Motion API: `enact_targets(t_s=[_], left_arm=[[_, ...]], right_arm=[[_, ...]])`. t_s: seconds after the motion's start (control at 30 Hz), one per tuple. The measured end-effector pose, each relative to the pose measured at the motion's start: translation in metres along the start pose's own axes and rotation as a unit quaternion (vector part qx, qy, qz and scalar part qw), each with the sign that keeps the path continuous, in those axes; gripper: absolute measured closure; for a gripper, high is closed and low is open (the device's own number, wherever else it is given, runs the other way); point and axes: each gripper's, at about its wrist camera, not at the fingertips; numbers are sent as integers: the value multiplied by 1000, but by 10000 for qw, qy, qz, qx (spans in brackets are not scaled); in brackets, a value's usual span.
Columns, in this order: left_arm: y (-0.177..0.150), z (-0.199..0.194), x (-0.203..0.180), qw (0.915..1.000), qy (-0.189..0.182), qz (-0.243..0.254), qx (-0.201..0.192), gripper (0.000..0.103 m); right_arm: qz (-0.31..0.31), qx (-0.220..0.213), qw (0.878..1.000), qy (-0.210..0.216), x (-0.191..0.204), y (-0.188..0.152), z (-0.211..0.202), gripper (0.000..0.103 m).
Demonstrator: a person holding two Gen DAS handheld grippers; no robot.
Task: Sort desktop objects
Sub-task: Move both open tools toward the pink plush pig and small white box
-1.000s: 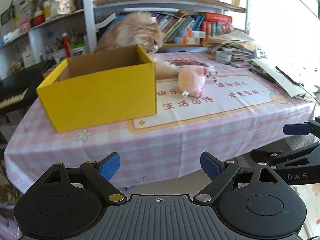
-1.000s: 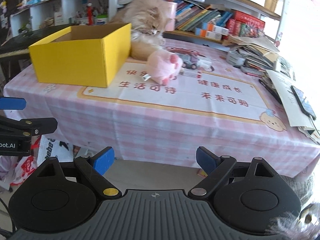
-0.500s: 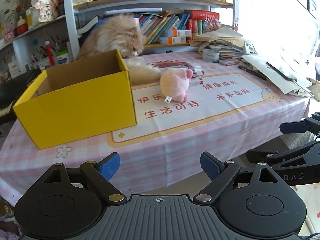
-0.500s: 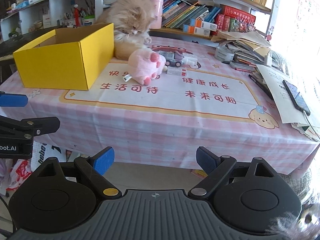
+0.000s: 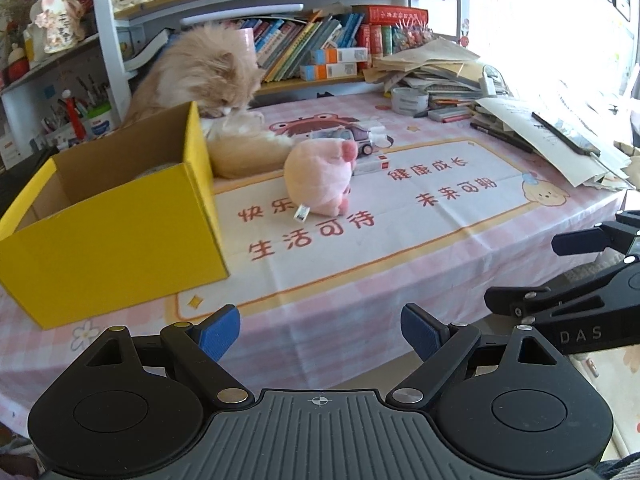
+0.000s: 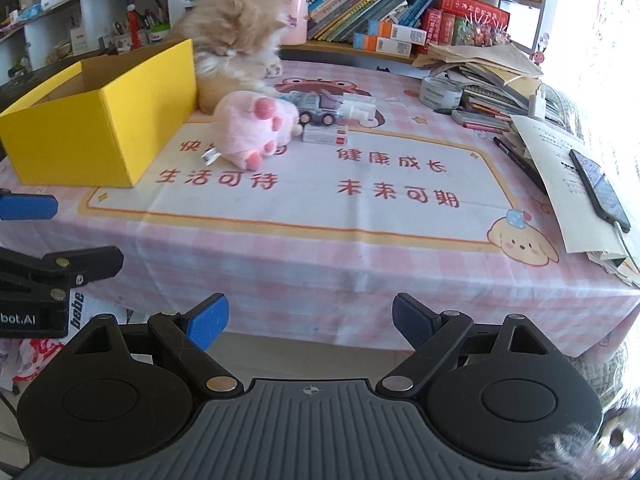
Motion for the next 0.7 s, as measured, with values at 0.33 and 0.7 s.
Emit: enact_targets(t_s=[0.33,0.7], left_arm=[[26,34,-29,9999,3,17,160,13],[66,66,-50,9996,266,-123,-2,13]], right_arm=[[57,32,9999,97,-42,16,28,15],[145,-82,9998,144,-94,38,52,15]])
Point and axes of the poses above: each gripper's, at about its wrist camera, not at the fingertips, and z roughly the way its jaws point, x to its left, y to its top, and after that the axes turned 7 degrees about -z, right-handed
